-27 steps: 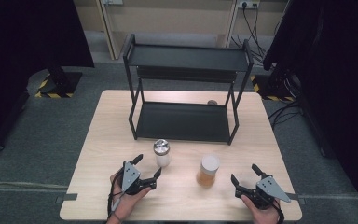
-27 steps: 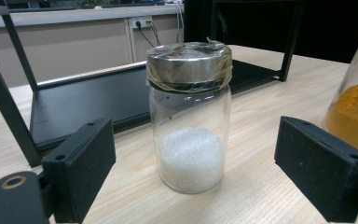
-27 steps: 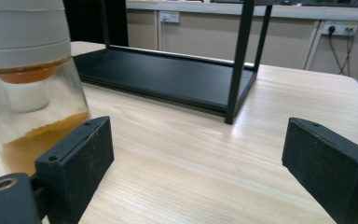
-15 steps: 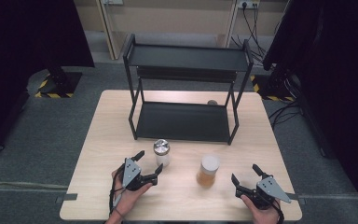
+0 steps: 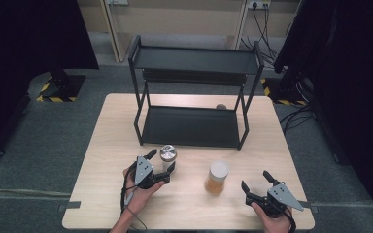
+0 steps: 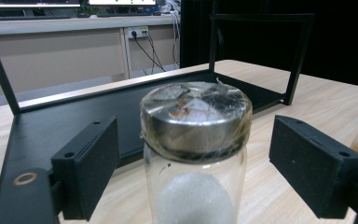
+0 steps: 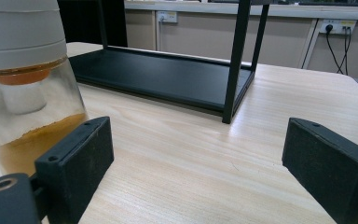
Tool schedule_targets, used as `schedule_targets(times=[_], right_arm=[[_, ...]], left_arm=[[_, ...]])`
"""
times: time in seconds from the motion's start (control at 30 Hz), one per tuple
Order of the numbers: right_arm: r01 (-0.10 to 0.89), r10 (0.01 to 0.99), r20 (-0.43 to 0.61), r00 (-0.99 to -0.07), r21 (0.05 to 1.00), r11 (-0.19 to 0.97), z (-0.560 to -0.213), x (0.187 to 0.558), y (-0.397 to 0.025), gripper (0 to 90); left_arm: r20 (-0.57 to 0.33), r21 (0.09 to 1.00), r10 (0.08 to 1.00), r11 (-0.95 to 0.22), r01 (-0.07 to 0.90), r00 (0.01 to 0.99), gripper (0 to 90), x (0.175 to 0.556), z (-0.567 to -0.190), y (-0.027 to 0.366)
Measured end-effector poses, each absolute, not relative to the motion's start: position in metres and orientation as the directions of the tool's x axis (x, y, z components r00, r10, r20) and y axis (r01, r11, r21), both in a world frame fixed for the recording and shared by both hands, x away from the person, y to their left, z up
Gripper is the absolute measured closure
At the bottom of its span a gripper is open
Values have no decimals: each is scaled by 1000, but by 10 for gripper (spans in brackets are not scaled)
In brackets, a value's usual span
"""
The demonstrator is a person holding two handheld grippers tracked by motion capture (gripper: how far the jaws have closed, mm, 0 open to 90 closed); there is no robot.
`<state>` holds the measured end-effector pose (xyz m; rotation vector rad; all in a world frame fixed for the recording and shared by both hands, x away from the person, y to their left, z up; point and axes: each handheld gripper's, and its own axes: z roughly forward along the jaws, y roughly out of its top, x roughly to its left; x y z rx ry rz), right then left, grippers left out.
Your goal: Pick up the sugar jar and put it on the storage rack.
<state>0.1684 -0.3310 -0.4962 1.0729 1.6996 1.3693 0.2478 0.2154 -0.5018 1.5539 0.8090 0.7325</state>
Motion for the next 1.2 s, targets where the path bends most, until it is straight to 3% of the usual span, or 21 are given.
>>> schedule_targets(times=[0.63, 1.2], right_arm=[[179, 907, -15, -421, 979, 99, -496, 169, -332, 85], [177, 907, -13, -421, 979, 96, -496, 169, -332, 83]], left_arm=[[19, 991, 824, -90, 97, 566, 339, 265, -500, 205], [8, 995, 831, -63, 81, 556, 347, 255, -484, 202]])
